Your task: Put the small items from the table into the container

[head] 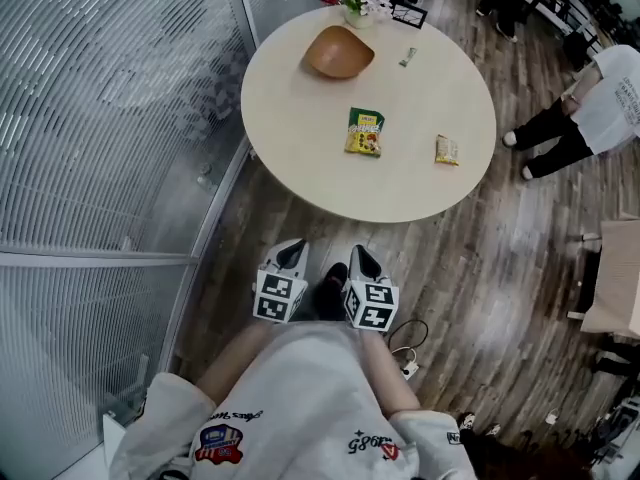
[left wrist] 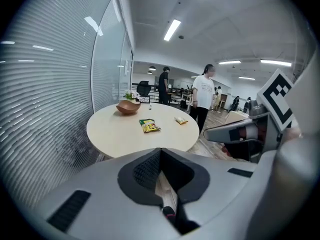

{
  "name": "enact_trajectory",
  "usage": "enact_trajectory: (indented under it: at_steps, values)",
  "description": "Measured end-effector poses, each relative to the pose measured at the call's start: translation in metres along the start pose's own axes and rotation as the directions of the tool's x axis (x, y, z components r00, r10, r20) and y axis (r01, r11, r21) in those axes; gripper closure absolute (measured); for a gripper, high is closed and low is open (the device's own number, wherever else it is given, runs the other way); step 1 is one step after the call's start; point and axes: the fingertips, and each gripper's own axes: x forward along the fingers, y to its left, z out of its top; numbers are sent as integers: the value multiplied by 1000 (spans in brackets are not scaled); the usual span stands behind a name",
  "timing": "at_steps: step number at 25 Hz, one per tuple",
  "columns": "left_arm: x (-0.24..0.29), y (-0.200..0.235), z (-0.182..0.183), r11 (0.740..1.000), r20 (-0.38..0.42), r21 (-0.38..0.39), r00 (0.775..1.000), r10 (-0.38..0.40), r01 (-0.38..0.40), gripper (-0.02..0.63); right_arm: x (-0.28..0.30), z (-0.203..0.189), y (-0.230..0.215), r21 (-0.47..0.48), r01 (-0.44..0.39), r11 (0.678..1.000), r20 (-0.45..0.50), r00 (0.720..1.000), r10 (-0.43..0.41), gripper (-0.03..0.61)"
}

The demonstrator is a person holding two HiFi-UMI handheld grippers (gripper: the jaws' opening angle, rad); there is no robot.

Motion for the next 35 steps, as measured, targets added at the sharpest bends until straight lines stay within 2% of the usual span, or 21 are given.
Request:
enact_trajectory:
  at_steps: [6, 13, 18, 23, 29, 35]
  values:
    - [38, 33, 58, 998, 26, -27, 998, 48, -48, 607, 58, 58, -26, -29, -24, 999, -11, 1000, 23, 577]
    - [98, 77, 99, 999, 7, -7, 999, 36, -36, 607, 132, 99, -52, -31, 29, 999, -36, 999, -30, 577]
    - [151, 105, 127, 998, -27, 56, 999, -40, 42, 607, 184, 123, -64, -42, 98, 994, -59, 993, -100, 577]
    - [201, 133, 159, 983, -50, 105, 988, -143, 148, 607, 238, 135, -82, -17, 170, 985, -110, 979, -171, 571]
    - [234, 163, 176, 972, -87, 127, 979, -186, 196, 607, 292, 127, -114, 27, 274, 961, -169, 949, -265, 341]
    - [251, 180, 177, 972, -124, 106, 973, -195, 209, 607, 338, 114, -144, 24, 338, 941, -238, 916, -323, 263]
